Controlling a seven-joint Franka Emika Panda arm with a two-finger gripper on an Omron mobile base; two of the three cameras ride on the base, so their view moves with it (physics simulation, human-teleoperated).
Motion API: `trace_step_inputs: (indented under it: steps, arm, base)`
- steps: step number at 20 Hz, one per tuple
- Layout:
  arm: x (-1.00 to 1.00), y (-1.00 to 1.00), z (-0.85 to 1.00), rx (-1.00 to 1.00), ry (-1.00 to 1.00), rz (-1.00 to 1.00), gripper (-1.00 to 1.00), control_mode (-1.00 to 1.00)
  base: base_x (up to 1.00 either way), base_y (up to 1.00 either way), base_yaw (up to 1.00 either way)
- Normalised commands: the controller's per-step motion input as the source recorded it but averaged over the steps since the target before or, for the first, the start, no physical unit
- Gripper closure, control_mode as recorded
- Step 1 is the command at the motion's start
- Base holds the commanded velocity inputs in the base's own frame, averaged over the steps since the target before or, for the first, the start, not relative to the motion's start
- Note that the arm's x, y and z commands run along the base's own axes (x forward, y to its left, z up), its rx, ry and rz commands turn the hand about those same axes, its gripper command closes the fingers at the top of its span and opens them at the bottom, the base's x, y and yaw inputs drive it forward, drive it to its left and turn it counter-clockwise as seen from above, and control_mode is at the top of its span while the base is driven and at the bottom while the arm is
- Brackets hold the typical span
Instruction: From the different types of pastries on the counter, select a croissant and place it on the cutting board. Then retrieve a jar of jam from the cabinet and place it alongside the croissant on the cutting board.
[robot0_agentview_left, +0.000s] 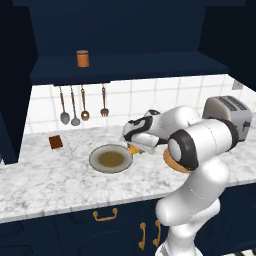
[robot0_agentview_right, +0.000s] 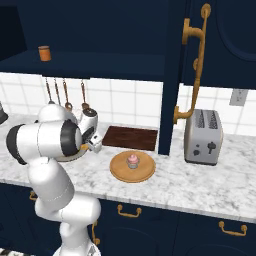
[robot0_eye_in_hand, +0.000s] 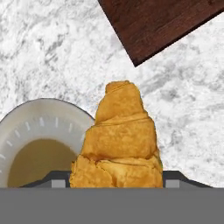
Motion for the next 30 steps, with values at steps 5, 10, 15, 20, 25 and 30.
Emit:
trace_step_inputs:
  steps: [5, 10, 15, 20, 25, 30]
  arm:
    - [0.44, -0.62, 0.05, -0.02, 0.15, 0.00, 1.00, -1.00]
    - [0.12, -0.17, 0.00, -0.01, -0.03, 0.00, 1.00, -1.00]
    - [0.51, -0.45, 0.00, 0.00, -0.16, 0.02, 1.00, -1.00]
    - [0.32, -0.39, -0.07, -0.22, -0.06, 0.06, 1.00, -1.00]
    - [0.10, -0.04, 0.00, -0.05, -0.06, 0.03, 1.00, -1.00]
    - [0.65, -0.23, 0.00, 0.00, -0.20, 0.00, 1.00, -1.00]
  base:
    - [0.00, 0.00, 0.00]
    - [0.00, 0.00, 0.00]
    - [0.00, 0.00, 0.00]
    - [0.00, 0.00, 0.00]
    - [0.00, 0.00, 0.00]
    - [0.00, 0.00, 0.00]
